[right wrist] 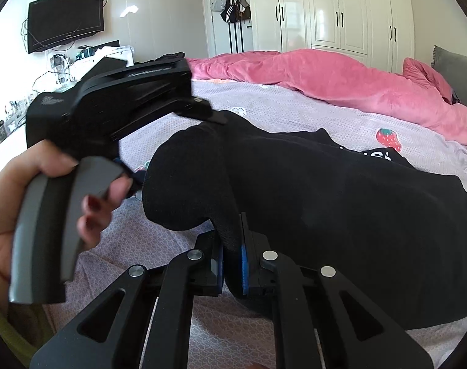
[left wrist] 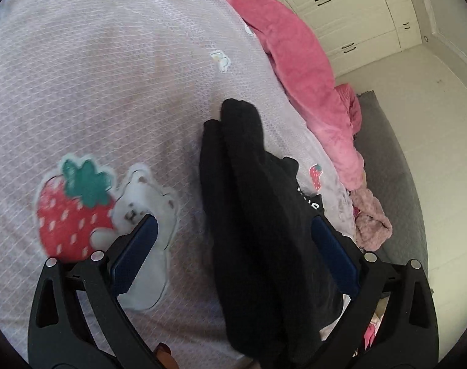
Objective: Fold small clothes
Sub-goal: 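Lift the folded edge with the right tool and fold it over the bundle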
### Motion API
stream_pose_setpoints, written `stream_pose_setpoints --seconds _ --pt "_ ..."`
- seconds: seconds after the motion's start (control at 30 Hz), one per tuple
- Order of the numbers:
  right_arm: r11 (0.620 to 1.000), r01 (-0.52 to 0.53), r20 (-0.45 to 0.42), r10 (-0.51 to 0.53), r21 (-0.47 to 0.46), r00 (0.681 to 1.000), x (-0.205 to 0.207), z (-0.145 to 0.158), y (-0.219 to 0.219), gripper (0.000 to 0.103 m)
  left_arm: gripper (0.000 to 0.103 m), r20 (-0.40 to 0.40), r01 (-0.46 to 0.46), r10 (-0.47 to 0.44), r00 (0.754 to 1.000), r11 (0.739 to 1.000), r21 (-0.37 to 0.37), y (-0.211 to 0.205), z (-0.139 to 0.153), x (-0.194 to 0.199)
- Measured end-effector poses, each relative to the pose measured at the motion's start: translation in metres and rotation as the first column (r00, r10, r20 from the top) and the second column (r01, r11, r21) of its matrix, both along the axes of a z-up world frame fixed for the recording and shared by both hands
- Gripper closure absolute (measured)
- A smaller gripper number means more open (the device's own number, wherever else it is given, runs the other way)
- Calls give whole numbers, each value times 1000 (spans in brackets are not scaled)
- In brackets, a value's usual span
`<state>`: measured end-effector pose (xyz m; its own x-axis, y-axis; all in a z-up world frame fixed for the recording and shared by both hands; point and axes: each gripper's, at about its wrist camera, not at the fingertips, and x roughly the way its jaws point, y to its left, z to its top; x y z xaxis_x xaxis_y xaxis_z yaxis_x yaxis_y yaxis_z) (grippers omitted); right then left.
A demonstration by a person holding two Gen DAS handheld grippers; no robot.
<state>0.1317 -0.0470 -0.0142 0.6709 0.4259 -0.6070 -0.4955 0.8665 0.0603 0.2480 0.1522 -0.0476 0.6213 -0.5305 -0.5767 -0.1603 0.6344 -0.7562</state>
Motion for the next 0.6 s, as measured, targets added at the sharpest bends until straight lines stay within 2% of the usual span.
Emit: stream_pose_setpoints --seconds 0.07,0.13,0.17,0.23,0.3,0.33,0.4,0.53,0.6 --pt "1000 -1 -1 1 -4 1000 0 -1 1 96 12 16 32 -32 999 999 -16 -5 0 6" --pt "1000 -3 2 3 -9 1000 0 -3 3 96 25 34 65 -65 997 998 -3 -14 0 11" --pt "1000 -4 6 4 -12 1000 -1 -3 3 96 38 40 81 -81 996 997 4 -17 0 13" --pt "1000 -2 10 2 -13 1000 -2 -3 4 96 51 42 100 -101 994 995 18 -23 -1 15" --pt "1000 1 14 -1 -12 1000 -2 -3 4 96 81 46 116 -119 992 992 57 -25 1 16" --pt "1000 3 18 -3 -11 1000 -3 -3 3 96 88 48 121 -126 991 988 94 -26 4 15" --pt "1000 5 24 -5 -8 1000 -3 -1 1 96 93 62 122 -128 990 988 93 -27 8 14" --pt "999 37 79 -35 -17 996 -13 8 -7 96 93 119 135 -147 982 986 103 -38 23 7" --pt "998 65 113 -62 -21 992 -18 16 -18 96 93 165 150 -168 972 982 114 -50 40 1"
